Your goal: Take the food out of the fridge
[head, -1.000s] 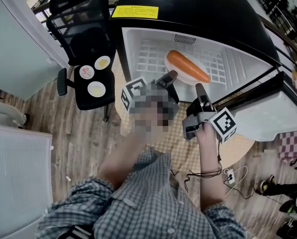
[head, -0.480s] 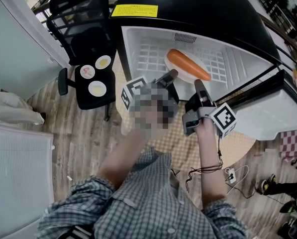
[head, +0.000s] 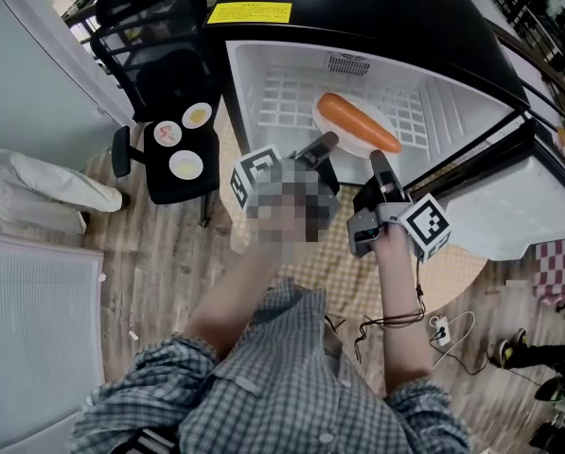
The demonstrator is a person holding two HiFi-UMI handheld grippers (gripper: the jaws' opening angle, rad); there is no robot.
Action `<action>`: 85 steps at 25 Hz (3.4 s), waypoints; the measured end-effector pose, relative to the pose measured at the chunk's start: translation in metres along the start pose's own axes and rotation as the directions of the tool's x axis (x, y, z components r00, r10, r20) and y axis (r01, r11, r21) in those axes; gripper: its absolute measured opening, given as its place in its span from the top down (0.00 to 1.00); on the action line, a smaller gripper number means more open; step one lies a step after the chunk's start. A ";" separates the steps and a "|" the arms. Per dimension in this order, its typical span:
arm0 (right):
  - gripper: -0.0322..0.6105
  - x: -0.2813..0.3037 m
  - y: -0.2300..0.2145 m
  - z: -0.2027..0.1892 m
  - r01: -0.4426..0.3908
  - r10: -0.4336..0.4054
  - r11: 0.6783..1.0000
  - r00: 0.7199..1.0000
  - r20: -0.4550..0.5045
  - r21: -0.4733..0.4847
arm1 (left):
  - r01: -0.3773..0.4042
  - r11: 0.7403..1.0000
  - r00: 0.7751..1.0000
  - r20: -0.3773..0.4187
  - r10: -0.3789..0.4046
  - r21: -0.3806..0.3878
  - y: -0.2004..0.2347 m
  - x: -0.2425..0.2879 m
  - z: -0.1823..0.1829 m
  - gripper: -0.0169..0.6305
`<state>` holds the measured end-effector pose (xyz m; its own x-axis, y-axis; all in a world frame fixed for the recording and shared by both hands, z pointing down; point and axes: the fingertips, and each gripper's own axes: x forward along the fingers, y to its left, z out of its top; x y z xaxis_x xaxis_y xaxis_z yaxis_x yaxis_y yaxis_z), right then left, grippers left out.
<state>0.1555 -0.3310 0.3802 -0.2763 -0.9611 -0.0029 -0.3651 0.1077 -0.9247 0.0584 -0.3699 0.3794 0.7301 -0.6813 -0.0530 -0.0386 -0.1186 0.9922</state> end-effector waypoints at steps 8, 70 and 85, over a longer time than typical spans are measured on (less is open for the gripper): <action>0.87 -0.020 0.003 0.001 -0.014 0.014 1.000 1.000 -0.008 -0.006 | 0.019 1.000 1.000 -0.004 -0.019 0.022 -0.007 -0.009 -0.018 0.94; 0.87 -0.223 -0.146 -0.061 0.205 -0.201 0.978 0.974 -0.108 0.028 | -0.171 0.985 0.955 -0.248 0.165 -0.003 0.137 -0.099 -0.219 0.93; 0.87 -0.225 -0.201 -0.083 0.343 -0.328 0.937 0.928 -0.178 0.061 | -0.275 0.961 0.930 -0.263 0.259 -0.025 0.193 -0.103 -0.224 0.93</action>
<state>0.2171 -0.1154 0.5989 -0.2946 -0.8818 0.3683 -0.3825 -0.2444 -0.8911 0.1285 -0.1614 0.6015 0.8480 -0.4740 0.2371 -0.2204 0.0914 0.9711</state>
